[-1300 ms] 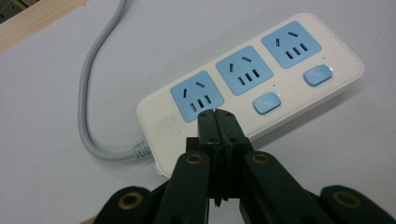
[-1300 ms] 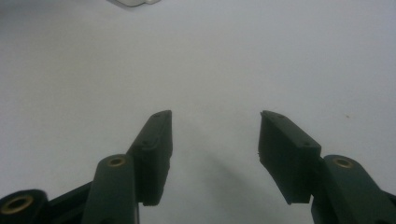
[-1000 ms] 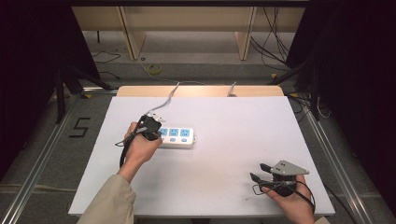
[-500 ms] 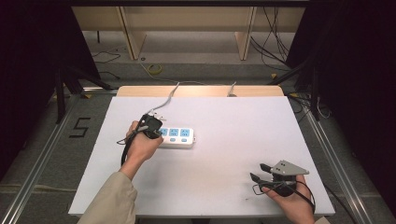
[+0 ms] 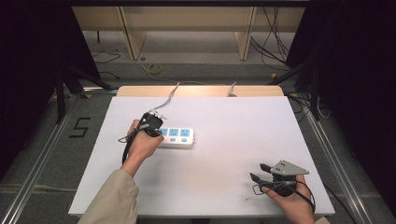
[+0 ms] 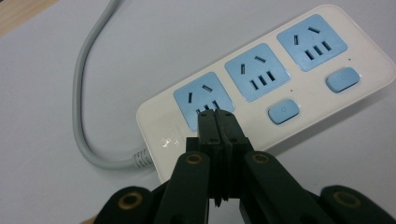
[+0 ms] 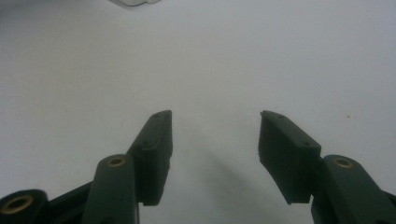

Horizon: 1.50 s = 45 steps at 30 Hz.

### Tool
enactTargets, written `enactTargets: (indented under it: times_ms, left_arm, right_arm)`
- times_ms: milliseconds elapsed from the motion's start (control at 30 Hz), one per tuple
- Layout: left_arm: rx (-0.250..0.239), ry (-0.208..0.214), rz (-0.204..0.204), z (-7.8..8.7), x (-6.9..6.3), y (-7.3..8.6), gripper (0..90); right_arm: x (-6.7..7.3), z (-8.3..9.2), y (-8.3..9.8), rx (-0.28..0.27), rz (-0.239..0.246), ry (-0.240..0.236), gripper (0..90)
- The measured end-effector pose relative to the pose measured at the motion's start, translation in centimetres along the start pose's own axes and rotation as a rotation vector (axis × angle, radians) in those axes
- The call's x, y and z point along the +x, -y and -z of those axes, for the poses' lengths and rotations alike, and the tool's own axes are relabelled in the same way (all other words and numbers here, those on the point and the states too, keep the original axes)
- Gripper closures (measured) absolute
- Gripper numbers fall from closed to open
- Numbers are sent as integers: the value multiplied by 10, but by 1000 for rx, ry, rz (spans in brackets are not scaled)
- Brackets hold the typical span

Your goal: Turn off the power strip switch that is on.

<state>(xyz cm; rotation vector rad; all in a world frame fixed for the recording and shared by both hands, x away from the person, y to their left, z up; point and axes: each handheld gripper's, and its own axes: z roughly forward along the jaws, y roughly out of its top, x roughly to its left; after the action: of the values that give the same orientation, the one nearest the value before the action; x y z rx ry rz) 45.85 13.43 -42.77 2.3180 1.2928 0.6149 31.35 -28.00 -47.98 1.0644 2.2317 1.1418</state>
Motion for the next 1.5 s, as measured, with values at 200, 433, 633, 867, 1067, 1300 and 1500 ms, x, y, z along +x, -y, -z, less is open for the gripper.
enactTargets:
  times_ms: [200, 433, 633, 867, 1067, 1300, 1500]
  left_arm:
    - [15, 1, -5, -5, -1, -3, 896]
    - [36, 2, -9, -11, -2, -4, 896]
    - [47, 6, -3, -15, -2, -4, 896]
    - [57, 7, -7, -20, -4, -5, 896]
    - [67, 7, -5, -22, -4, -5, 896]
    - [66, 4, -3, -23, -3, -5, 896]
    - [70, 7, -1, -22, -3, -5, 896]
  right_arm:
    - [0, 0, 0, -1, 2, 0, 457]
    - [0, 0, 0, -1, 1, -1, 458]
    - [0, 0, 0, -2, 3, -1, 457]
    - [0, 0, 0, 0, 2, -2, 457]
    - [-1, 0, 0, 0, 2, -3, 457]
    - [0, 0, 0, 0, 2, -4, 457]
    - [0, 0, 0, 0, 2, -4, 457]
